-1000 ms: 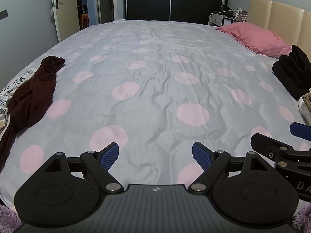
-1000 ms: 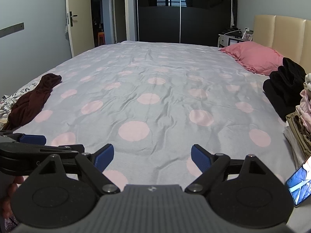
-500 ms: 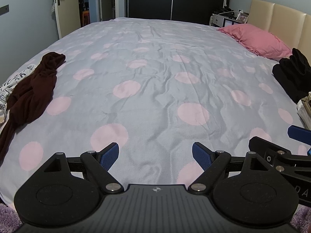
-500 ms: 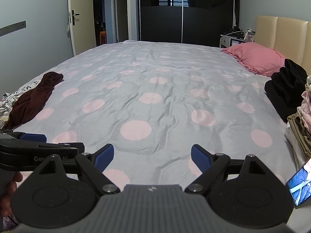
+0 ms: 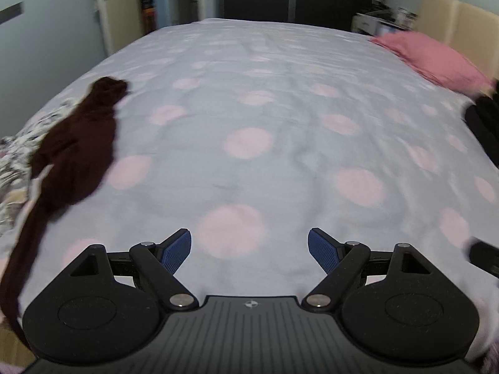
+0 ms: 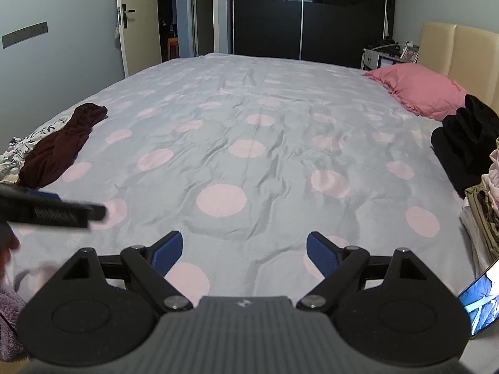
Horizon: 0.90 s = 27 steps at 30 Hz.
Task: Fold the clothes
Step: 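Reach the left tool to the maroon sweater and grasp it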
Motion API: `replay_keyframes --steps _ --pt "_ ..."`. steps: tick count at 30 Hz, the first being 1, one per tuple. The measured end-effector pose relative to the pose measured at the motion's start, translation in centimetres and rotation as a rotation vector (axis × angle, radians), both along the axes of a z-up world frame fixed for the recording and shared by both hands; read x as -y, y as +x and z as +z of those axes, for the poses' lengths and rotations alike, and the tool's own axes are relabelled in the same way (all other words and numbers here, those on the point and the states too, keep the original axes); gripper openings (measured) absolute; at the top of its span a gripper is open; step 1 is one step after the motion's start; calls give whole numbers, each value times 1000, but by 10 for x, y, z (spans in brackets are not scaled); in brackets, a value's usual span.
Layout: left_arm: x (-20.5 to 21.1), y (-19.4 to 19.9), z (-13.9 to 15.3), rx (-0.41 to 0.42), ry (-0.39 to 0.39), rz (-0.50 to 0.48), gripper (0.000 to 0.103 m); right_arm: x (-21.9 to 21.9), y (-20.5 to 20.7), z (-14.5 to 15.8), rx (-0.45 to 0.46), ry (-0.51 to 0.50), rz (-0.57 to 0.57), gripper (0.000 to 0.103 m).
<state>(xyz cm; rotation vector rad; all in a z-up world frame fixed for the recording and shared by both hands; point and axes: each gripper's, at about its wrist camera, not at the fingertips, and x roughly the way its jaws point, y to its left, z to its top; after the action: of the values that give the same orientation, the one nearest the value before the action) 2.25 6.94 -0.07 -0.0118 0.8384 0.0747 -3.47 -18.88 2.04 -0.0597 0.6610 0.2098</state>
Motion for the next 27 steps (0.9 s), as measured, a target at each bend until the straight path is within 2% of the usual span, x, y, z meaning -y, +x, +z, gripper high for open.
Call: replay_keyframes --steps 3,8,16,17,19,22,24,26,27 --pt "-41 16 1 2 26 85 76 0 4 2 -15 19 -4 88" --pt "-108 49 -8 6 121 207 76 -12 15 -3 -44 26 24 88" --pt "-181 92 -37 -42 194 349 77 -24 33 -27 -121 8 33 88" --pt "-188 96 -41 -46 201 364 77 -23 36 -30 -131 7 26 88" --pt "-197 100 -50 -60 165 381 77 -23 41 -34 -143 14 14 88" --pt "-207 103 -58 -67 111 387 61 -25 48 -38 -153 21 7 88" --pt "-208 101 -56 -54 76 368 38 -27 50 -39 -152 11 15 88" --pt "-203 97 -53 -45 91 348 24 -29 51 -39 -147 3 22 88" --pt "-201 95 -51 -40 97 339 21 -30 51 -39 -146 3 26 88"
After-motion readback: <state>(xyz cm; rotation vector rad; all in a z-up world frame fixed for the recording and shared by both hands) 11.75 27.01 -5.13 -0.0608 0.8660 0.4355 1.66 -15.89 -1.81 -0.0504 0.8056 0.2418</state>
